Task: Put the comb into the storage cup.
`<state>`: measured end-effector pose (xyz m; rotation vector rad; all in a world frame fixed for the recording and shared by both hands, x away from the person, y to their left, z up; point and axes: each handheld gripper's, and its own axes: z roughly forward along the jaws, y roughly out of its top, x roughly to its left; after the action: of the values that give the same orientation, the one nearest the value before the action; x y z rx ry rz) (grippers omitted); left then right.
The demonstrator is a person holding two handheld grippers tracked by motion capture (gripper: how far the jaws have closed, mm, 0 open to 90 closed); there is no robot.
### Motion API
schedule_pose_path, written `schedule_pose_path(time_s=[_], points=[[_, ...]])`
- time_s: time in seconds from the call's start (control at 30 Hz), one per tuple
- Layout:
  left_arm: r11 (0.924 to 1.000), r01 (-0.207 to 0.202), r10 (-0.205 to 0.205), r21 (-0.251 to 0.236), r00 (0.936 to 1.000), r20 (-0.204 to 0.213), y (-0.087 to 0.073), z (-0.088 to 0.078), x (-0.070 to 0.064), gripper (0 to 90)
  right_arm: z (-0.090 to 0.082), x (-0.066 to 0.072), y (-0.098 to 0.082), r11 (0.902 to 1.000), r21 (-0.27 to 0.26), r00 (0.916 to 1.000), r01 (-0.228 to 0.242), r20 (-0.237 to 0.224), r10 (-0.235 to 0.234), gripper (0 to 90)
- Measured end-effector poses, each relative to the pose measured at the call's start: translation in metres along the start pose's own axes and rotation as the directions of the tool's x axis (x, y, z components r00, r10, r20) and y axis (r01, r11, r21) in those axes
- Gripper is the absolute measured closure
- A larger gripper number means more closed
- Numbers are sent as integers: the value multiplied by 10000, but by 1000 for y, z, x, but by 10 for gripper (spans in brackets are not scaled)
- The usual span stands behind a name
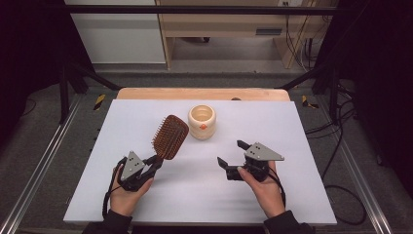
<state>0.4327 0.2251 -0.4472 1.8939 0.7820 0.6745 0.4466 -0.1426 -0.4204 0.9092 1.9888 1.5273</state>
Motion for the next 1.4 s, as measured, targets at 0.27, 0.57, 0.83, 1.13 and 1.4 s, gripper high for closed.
schedule_pose_path(time_s=[0.27, 0.57, 0.83, 1.13, 1.4], points=[[9999, 40, -39, -143, 10000, 8, 0, -1, 0, 730, 14, 9, 13, 9994, 286, 9996, -181, -215, 187, 95], [9996, 14, -15, -286, 10000, -20, 1, -3, -1, 729, 29, 22, 27, 9993, 302, 9985, -238, -495, 253, 83], [9991, -20, 20, -416, 10000, -4, 2, -3, -1, 729, 33, 29, 32, 9969, -47, 9946, -782, -693, 777, 81], [9985, -64, 62, -542, 10000, -40, 3, -5, -3, 730, 41, 42, 38, 9942, -299, 9884, -1032, -1150, 992, 81], [9975, -45, 43, -698, 10000, -30, 4, -7, -3, 730, 50, 55, 48, 9934, -418, 9844, -1068, -1446, 998, 76]])
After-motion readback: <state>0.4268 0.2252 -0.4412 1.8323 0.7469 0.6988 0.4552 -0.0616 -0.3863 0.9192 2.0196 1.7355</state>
